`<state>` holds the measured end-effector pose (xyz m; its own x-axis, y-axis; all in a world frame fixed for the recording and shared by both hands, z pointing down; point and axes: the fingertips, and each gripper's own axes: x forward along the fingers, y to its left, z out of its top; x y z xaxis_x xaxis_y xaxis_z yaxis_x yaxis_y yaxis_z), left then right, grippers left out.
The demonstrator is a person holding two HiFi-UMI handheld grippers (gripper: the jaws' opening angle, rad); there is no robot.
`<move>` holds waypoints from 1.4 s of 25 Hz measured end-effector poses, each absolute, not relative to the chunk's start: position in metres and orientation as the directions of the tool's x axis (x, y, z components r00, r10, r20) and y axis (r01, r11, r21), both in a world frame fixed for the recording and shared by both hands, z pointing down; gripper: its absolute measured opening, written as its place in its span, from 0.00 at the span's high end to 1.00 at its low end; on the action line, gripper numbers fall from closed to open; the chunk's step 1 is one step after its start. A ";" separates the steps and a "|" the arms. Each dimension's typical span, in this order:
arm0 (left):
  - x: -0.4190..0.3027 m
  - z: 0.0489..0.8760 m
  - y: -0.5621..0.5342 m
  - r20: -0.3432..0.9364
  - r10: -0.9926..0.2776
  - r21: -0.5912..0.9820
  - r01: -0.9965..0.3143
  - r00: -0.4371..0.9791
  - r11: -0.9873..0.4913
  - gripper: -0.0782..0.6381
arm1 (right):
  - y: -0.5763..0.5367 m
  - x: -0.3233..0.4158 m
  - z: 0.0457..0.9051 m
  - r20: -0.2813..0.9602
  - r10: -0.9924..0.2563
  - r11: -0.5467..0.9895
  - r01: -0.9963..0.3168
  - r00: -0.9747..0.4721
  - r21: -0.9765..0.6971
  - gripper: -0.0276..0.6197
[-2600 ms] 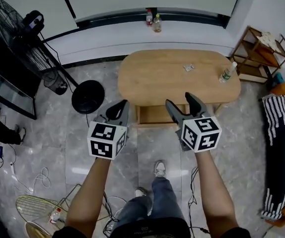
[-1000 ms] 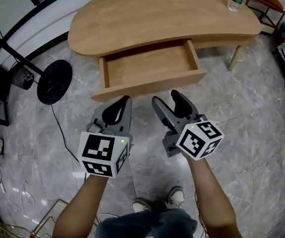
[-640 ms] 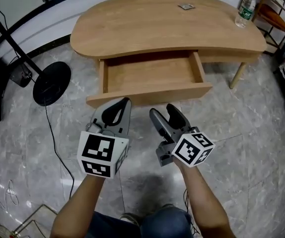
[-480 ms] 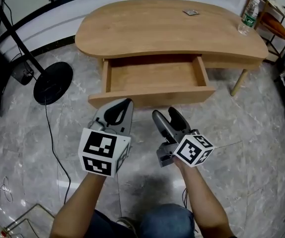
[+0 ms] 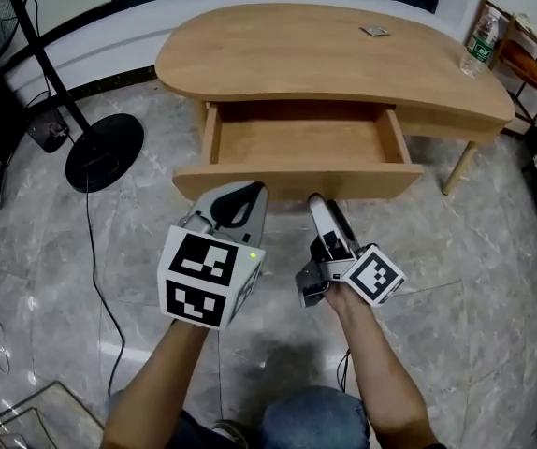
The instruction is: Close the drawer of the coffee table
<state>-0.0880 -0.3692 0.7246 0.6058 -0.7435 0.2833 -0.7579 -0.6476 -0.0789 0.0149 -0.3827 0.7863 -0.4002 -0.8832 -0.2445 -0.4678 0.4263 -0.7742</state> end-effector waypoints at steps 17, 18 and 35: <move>-0.095 0.719 -0.375 0.232 -0.749 -0.048 -0.762 0.620 -0.646 0.89 | -0.397 0.014 0.784 -0.094 -0.946 0.222 -0.410 -0.310 -0.885 0.30; -0.096 0.718 -0.377 0.230 -0.753 -0.046 -0.766 0.617 -0.641 0.89 | -0.398 0.013 0.783 -0.092 -0.945 0.219 -0.398 -0.314 -0.891 0.31; -0.120 0.720 -0.407 0.236 -0.791 -0.028 -0.810 0.564 -0.586 0.89 | -0.460 0.019 0.780 -0.104 -0.950 0.225 -0.415 -0.296 -0.882 0.34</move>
